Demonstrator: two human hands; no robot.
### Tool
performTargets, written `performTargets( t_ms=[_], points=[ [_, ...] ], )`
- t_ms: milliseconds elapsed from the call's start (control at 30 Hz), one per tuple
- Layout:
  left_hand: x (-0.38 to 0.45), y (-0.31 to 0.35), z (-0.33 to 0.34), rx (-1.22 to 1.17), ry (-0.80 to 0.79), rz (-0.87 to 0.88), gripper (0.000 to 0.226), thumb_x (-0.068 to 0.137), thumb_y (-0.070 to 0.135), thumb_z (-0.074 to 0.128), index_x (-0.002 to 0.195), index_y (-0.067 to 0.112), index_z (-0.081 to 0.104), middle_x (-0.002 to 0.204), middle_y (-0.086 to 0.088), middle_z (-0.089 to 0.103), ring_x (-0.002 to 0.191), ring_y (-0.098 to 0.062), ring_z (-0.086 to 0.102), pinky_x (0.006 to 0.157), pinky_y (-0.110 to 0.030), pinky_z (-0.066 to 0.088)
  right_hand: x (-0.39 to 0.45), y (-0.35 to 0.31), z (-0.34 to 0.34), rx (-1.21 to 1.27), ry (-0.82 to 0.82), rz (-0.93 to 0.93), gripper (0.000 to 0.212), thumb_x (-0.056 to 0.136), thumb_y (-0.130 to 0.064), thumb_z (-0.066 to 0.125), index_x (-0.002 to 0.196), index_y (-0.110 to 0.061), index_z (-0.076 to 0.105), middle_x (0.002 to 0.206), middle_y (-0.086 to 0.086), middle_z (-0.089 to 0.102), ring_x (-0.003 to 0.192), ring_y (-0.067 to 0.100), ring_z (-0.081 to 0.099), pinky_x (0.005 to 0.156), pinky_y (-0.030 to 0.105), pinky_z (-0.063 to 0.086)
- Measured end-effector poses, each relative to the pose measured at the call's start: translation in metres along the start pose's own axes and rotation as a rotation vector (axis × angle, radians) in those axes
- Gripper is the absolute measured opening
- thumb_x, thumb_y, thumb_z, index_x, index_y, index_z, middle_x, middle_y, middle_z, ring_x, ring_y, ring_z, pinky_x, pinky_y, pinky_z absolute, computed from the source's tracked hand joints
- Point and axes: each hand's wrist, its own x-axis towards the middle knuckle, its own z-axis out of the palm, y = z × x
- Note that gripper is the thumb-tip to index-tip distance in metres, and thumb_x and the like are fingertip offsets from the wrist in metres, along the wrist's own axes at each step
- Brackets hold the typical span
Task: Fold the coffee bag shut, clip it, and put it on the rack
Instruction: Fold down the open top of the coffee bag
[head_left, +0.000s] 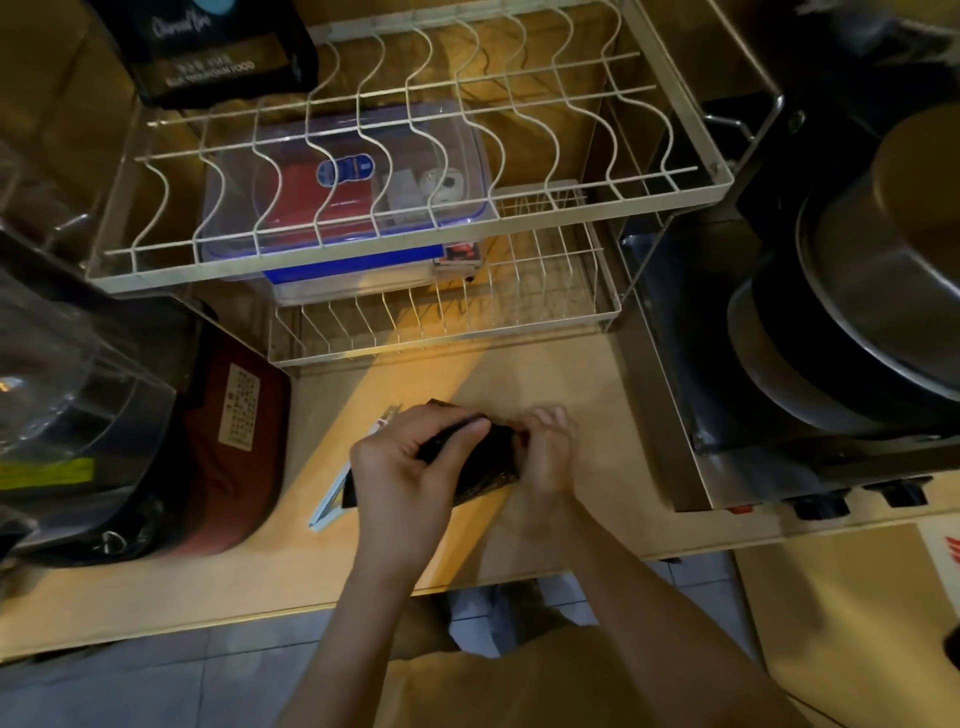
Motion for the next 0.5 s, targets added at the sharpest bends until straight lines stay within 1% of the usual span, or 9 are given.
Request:
performTargets(
  t_ms=[67,100,167,200,267,300,367,433,500],
  points=[
    [0.0,0.0,0.002,-0.03,0.041,-0.027,0.012,0.073,0.026,0.065,0.082,0.034,0.067,0.076,0.026,0.068,0.077,-0.005,0.064,0.07,-0.022,0.051,0.005,0.001,-0.005,0.002,-0.014,-0.008,0.016,0.067,0.004,0.061,0.076,-0.008,0.066,0.083,0.011,0.065,0.089,0.022,0.049,0.078,0.034,0.044],
    [0.002,-0.001,0.001,-0.058,0.065,-0.053,0.012,0.073,0.024,0.065,0.081,0.032,0.067,0.075,0.024,0.069,0.077,-0.005,0.064,0.068,-0.02,0.051,0.009,0.003,-0.007,0.013,-0.05,0.001,0.014,0.07,0.004,0.06,0.077,-0.007,0.066,0.084,0.012,0.065,0.09,0.024,0.051,0.079,0.036,0.045],
    [0.007,-0.002,0.002,-0.12,0.103,-0.105,0.011,0.075,0.019,0.067,0.082,0.026,0.069,0.074,0.021,0.07,0.078,-0.006,0.065,0.065,-0.018,0.052,0.017,0.005,-0.012,0.055,-0.191,0.059,0.015,0.078,0.0,0.054,0.083,-0.008,0.066,0.082,0.007,0.063,0.093,0.029,0.056,0.085,0.041,0.048],
    [0.009,-0.002,0.003,-0.15,0.114,-0.136,0.011,0.076,0.016,0.067,0.082,0.025,0.069,0.074,0.019,0.071,0.078,-0.006,0.065,0.064,-0.019,0.053,0.02,0.005,-0.014,0.086,-0.259,0.088,0.018,0.08,-0.001,0.052,0.086,-0.011,0.066,0.082,0.004,0.063,0.094,0.029,0.057,0.087,0.043,0.049],
    [0.012,-0.002,0.004,-0.193,0.108,-0.178,0.015,0.077,0.013,0.065,0.08,0.028,0.069,0.072,0.019,0.071,0.078,-0.005,0.065,0.064,-0.02,0.054,0.024,0.006,-0.019,0.102,-0.351,0.117,0.02,0.084,-0.007,0.048,0.092,-0.014,0.065,0.092,0.008,0.068,0.094,0.027,0.06,0.086,0.042,0.051],
    [0.014,-0.002,0.005,-0.202,0.101,-0.189,0.017,0.077,0.012,0.065,0.079,0.029,0.068,0.072,0.02,0.071,0.078,-0.004,0.065,0.064,-0.02,0.053,0.025,0.005,-0.022,0.094,-0.382,0.128,0.021,0.086,-0.01,0.046,0.096,-0.013,0.064,0.097,0.011,0.069,0.094,0.027,0.061,0.085,0.041,0.051],
    [0.016,-0.002,0.006,-0.203,0.097,-0.198,0.018,0.078,0.012,0.064,0.08,0.029,0.068,0.071,0.021,0.07,0.078,-0.005,0.064,0.064,-0.023,0.052,0.027,0.003,-0.029,0.118,-0.41,0.183,0.022,0.088,-0.011,0.045,0.1,-0.008,0.064,0.102,0.014,0.068,0.096,0.029,0.061,0.086,0.04,0.05],
    [0.017,-0.002,0.008,-0.207,0.107,-0.212,0.017,0.078,0.013,0.064,0.08,0.03,0.069,0.071,0.02,0.07,0.078,-0.006,0.064,0.062,-0.026,0.05,0.027,0.002,-0.034,0.19,-0.448,0.278,0.021,0.087,-0.005,0.048,0.1,-0.002,0.064,0.096,0.014,0.065,0.091,0.027,0.059,0.083,0.033,0.048],
    [0.017,-0.002,0.007,-0.226,0.126,-0.233,0.019,0.078,0.014,0.064,0.077,0.032,0.068,0.07,0.02,0.07,0.076,-0.005,0.064,0.062,-0.027,0.049,0.024,0.0,-0.036,0.251,-0.469,0.327,0.018,0.083,0.001,0.051,0.092,-0.006,0.065,0.086,0.01,0.059,0.082,0.021,0.054,0.079,0.031,0.047]
  ],
)
